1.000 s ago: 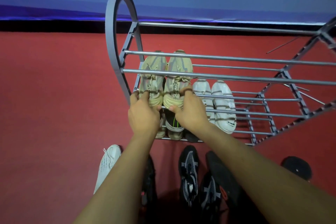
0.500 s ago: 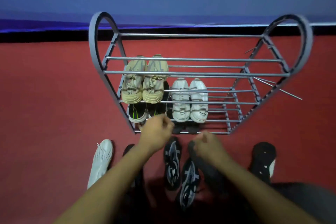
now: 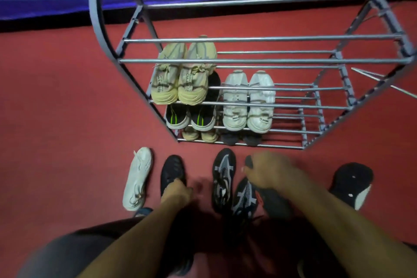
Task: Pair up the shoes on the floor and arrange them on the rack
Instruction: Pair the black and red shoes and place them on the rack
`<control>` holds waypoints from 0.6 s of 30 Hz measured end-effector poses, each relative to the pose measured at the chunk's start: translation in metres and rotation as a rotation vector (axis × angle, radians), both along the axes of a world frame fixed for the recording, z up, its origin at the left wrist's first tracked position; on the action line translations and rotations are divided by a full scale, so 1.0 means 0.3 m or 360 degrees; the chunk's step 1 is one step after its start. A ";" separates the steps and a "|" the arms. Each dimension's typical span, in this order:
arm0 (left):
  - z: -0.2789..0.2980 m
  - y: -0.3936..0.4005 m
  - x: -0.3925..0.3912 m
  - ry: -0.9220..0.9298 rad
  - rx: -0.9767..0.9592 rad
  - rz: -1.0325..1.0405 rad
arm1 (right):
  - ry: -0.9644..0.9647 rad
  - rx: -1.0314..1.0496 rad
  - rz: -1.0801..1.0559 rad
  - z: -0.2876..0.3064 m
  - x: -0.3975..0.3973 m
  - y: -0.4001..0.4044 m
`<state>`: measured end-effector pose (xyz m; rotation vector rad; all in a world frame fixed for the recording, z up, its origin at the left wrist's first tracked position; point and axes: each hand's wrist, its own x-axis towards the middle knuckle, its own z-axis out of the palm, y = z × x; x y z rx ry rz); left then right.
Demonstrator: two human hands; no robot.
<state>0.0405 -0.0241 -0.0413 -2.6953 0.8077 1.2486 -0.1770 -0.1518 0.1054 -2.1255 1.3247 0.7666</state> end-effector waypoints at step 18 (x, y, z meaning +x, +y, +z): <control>-0.403 0.108 0.010 -0.0204 0.0142 0.0138 | -0.0077 0.0027 -0.0056 -0.030 -0.048 0.020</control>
